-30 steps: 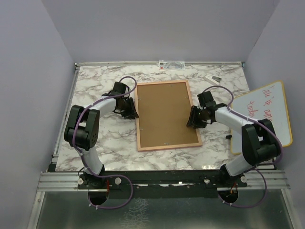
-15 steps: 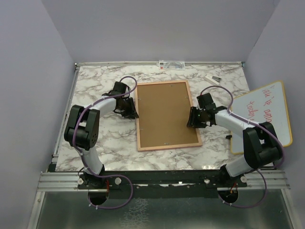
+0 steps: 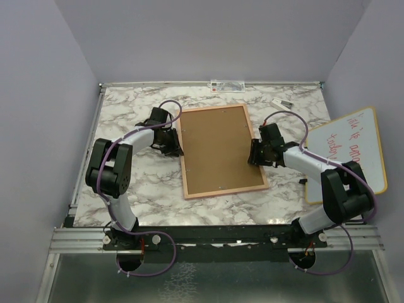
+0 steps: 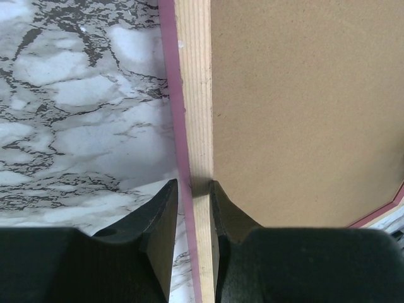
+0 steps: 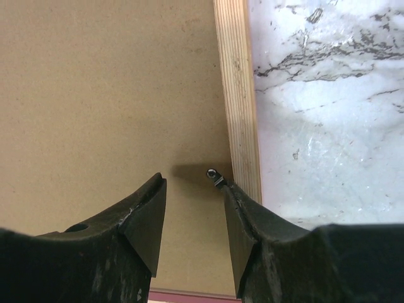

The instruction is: Put the photo into the frame

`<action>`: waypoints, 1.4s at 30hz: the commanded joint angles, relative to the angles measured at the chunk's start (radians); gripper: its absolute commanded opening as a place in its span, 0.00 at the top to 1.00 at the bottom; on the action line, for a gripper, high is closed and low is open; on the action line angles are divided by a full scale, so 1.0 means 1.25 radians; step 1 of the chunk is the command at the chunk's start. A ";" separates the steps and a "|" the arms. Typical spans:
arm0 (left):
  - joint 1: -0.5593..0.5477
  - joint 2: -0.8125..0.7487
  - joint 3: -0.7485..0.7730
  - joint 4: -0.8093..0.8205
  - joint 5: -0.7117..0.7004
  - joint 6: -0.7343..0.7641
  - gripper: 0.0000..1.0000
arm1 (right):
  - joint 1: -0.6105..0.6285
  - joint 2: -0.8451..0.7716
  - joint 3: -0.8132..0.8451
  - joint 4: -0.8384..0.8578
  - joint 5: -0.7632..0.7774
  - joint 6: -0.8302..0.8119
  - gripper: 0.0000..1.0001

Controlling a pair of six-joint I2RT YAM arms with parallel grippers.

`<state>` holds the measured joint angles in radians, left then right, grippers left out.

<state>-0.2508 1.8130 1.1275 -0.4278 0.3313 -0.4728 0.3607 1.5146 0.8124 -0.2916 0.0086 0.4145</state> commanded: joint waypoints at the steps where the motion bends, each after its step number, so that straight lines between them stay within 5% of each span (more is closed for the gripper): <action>1: 0.010 0.047 -0.015 -0.063 -0.106 0.044 0.75 | 0.000 0.003 -0.010 0.057 0.091 -0.023 0.54; 15: 0.019 0.054 0.007 -0.080 -0.147 0.051 0.77 | 0.002 -0.065 0.040 -0.006 0.108 -0.017 0.55; 20: 0.021 0.074 0.047 -0.079 -0.139 0.041 0.78 | 0.002 -0.055 0.094 -0.141 0.191 0.004 0.44; 27: 0.022 0.095 0.091 -0.076 -0.121 0.037 0.78 | 0.000 0.023 0.091 -0.191 0.056 -0.046 0.34; 42: 0.023 0.107 0.104 -0.076 -0.114 0.036 0.78 | 0.000 0.087 0.100 -0.185 0.045 -0.031 0.53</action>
<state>-0.2417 1.8992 1.2675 -0.5354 0.3206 -0.4618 0.3645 1.6047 0.9272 -0.5175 0.0391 0.3504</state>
